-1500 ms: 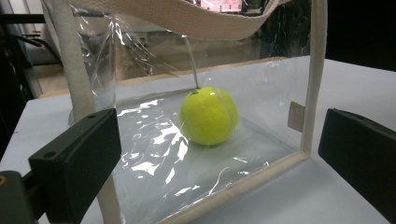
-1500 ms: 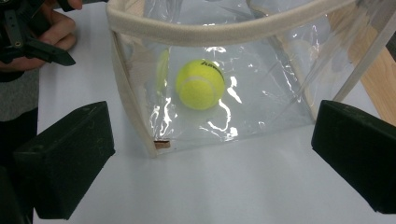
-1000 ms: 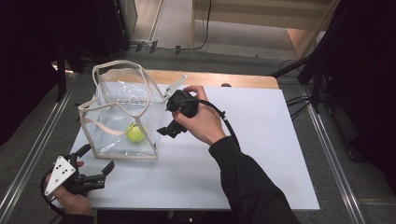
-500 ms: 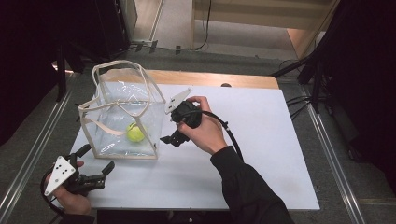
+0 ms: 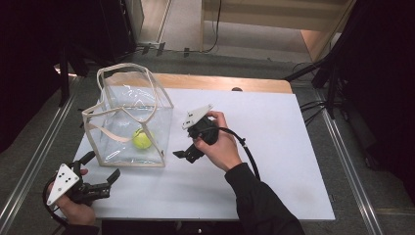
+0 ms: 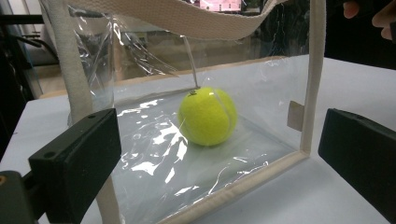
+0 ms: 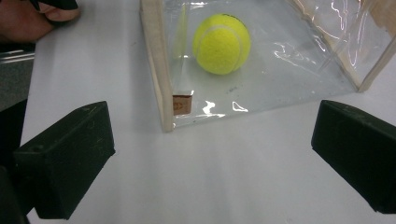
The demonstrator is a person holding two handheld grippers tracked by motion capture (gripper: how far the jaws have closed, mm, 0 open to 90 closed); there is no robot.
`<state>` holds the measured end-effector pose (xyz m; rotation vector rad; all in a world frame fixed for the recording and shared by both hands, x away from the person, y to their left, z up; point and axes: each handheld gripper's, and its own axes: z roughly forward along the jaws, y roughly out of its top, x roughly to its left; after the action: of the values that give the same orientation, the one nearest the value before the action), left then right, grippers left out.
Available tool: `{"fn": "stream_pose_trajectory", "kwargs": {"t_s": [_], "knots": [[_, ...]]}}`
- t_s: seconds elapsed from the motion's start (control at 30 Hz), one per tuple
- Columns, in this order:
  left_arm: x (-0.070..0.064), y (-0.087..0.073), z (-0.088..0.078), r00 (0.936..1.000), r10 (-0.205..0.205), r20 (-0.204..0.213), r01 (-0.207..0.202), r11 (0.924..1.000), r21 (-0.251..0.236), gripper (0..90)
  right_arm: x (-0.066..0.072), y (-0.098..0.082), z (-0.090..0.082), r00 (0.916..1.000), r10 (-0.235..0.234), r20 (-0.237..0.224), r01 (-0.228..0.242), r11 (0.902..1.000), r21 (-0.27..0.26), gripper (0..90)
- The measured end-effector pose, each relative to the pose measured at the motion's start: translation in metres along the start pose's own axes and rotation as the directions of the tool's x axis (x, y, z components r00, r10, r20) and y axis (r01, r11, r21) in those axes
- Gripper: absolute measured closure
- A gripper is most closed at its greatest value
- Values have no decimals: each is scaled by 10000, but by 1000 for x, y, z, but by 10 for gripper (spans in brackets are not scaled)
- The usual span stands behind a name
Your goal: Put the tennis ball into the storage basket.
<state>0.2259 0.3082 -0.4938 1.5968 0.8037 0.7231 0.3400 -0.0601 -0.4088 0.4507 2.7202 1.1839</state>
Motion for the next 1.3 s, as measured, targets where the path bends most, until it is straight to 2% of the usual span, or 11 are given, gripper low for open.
{"fn": "stream_pose_trajectory", "kwargs": {"t_s": [0.63, 1.0, 1.3], "knots": [[0, 0, 0, 9999, 21, 146, -21, 10000, 7, 0, 3, -46, 1, 9974, 460, 559, -439, 9983, -375, 0], [0, 0, 0, 9998, 44, 178, -45, 10000, 47, 0, 4, -73, -7, 9925, 835, 888, -779, 9948, -650, 0], [-1, 0, 0, 9999, 46, 163, -47, 10000, 44, 0, 1, -94, -17, 9870, 1304, 945, -1229, 9891, -811, 0]]}}
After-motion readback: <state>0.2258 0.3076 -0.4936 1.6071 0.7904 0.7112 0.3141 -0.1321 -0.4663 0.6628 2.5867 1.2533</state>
